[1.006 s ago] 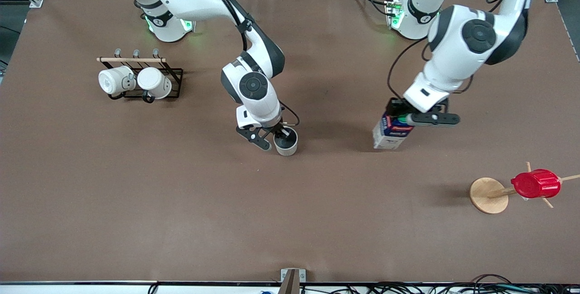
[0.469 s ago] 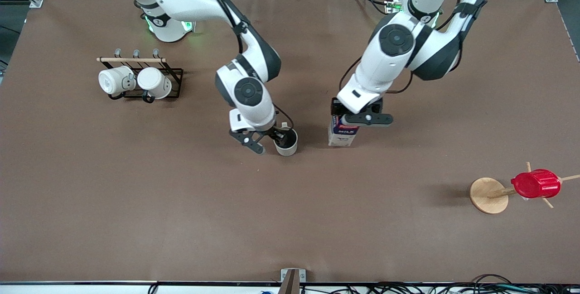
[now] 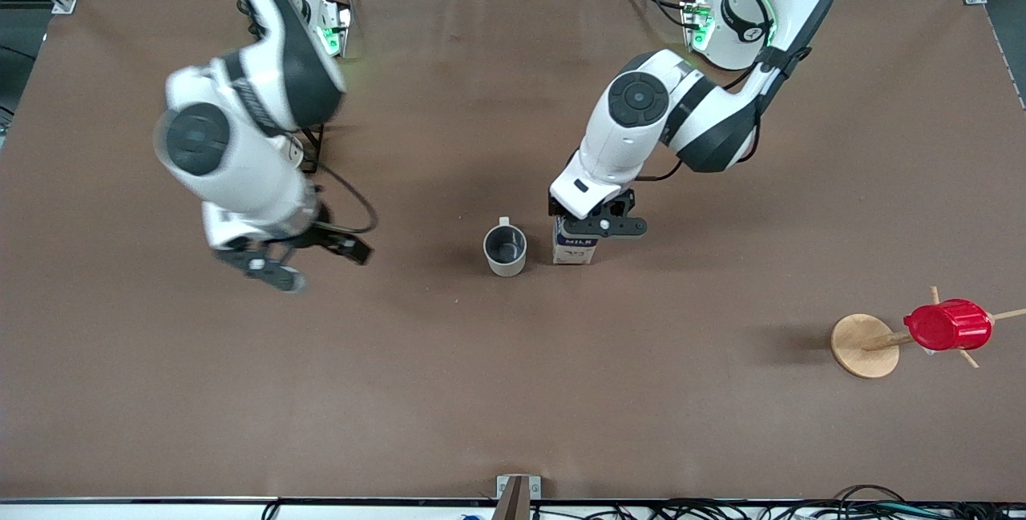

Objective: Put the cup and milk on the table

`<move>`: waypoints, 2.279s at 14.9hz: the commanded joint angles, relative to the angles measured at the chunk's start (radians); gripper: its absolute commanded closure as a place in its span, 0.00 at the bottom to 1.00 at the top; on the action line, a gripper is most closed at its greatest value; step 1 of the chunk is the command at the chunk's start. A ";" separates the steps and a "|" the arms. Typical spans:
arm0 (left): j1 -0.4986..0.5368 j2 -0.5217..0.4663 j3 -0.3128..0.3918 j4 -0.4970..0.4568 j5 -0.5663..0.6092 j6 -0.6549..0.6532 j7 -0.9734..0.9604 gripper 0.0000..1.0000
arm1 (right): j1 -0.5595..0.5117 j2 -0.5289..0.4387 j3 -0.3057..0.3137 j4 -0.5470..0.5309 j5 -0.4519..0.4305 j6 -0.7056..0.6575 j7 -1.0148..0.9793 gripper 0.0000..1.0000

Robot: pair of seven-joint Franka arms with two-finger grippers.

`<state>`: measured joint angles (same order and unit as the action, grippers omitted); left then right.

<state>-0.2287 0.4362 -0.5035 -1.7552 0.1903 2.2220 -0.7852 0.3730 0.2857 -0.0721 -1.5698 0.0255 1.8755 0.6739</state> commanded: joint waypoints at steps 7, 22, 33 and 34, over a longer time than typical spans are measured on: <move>-0.035 0.070 0.003 0.098 0.079 -0.031 -0.013 0.60 | -0.232 -0.165 0.024 0.060 -0.079 -0.122 -0.405 0.00; -0.057 0.093 0.003 0.123 0.083 -0.039 -0.019 0.58 | -0.313 -0.267 -0.051 0.114 0.002 -0.388 -0.652 0.00; -0.054 0.082 0.003 0.128 0.080 -0.039 -0.025 0.00 | -0.309 -0.267 -0.048 0.123 -0.001 -0.384 -0.651 0.00; -0.047 0.069 0.002 0.128 0.078 -0.039 -0.026 0.00 | -0.309 -0.267 -0.048 0.123 -0.002 -0.384 -0.651 0.00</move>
<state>-0.2778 0.5201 -0.5016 -1.6471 0.2590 2.2045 -0.7900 0.0658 0.0331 -0.1233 -1.4356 0.0171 1.4840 0.0302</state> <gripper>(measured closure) 0.000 0.000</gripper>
